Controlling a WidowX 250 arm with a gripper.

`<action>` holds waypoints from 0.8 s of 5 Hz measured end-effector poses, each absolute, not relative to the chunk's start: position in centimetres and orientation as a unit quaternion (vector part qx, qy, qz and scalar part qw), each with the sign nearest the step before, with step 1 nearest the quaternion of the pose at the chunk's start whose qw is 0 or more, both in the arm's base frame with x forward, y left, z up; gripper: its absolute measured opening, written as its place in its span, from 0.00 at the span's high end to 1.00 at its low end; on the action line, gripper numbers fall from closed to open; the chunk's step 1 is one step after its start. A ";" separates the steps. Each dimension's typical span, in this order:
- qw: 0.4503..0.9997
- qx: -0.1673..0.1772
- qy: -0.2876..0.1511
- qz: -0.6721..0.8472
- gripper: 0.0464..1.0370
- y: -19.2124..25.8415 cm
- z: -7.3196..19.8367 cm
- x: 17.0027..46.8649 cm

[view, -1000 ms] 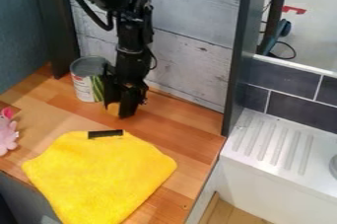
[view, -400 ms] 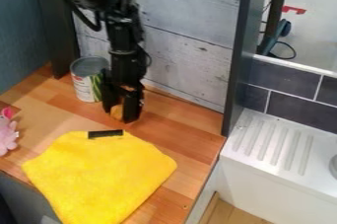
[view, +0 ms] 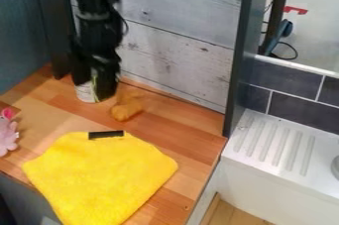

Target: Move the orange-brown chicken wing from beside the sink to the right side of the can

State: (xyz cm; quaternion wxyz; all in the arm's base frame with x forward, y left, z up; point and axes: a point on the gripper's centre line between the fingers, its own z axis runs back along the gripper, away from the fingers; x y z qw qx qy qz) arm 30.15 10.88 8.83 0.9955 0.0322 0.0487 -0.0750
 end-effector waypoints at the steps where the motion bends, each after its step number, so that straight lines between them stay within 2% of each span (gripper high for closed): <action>1: 0.992 0.064 0.090 -0.056 0.04 10.2 10.9 26.8; 2: 0.987 0.073 0.137 -0.033 0.04 9.5 11.9 23.1; 4: 0.992 0.032 0.116 0.042 0.04 12.1 14.1 18.1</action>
